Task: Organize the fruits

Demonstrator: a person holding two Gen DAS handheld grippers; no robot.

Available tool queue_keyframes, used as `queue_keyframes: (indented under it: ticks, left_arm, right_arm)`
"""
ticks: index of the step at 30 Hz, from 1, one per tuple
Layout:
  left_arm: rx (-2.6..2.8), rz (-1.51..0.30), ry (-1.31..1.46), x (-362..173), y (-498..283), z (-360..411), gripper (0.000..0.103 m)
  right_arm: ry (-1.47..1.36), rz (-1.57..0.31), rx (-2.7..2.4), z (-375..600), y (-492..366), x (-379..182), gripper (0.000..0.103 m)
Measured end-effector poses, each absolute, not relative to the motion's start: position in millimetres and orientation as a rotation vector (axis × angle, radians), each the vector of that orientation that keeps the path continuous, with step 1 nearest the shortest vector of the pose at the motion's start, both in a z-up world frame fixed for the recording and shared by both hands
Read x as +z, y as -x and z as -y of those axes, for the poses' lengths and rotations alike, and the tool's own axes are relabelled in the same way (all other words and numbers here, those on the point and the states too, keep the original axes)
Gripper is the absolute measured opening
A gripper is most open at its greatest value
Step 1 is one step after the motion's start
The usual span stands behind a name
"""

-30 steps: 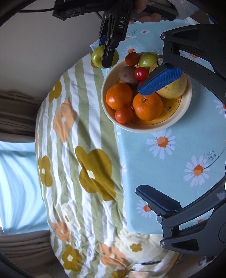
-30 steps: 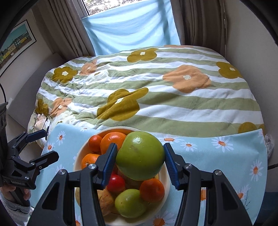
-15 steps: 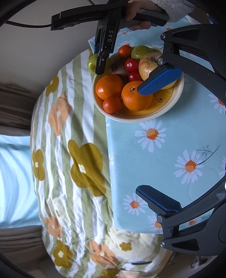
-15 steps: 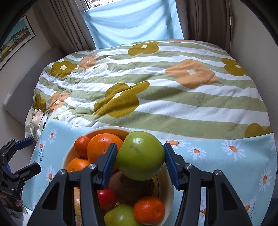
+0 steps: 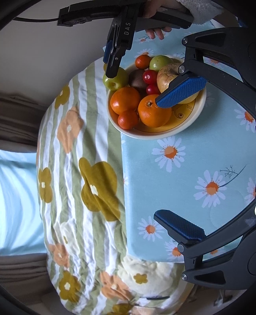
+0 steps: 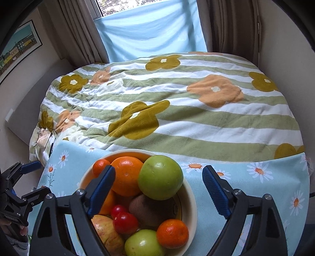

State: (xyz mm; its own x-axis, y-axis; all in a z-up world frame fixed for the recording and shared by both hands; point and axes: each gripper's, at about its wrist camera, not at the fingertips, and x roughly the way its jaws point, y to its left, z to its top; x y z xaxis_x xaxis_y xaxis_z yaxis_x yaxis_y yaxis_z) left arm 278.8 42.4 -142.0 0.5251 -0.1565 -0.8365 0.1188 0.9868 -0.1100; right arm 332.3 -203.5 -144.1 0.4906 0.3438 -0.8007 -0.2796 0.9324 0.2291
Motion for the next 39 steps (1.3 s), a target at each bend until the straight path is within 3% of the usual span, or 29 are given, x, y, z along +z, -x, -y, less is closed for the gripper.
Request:
queue_keyframes:
  ticks: [20,21,23,26,39]
  left_arm:
    - [-0.050,-0.795,0.017,-35.8,-161.6,-4.2,0.103]
    - [-0.041,-0.784,0.019,-30.7,-154.6,-1.2,0.103]
    - [-0.029,-0.767,0.029,-21.5,-140.4,3.9,0.103]
    - [-0.023,-0.742,0.038,-10.3,-120.1,10.1,0.103]
    - [0.024,-0.666,-0.004,9.8,-65.6,30.8,0.103]
  right_arm:
    - [-0.004,-0.836,0.345,233.7,-206.5,-34.6,0.089]
    - [-0.007,-0.828,0.340,236.3,-198.5,-29.5,0.090]
    - [-0.014,-0.816,0.329,241.4,-181.4,-20.0,0.103]
    - [-0.015,-0.798,0.293,247.4,-159.6,-8.0,0.103]
    - [-0.005,-0.791,0.152,265.0,-95.4,-2.1,0.103]
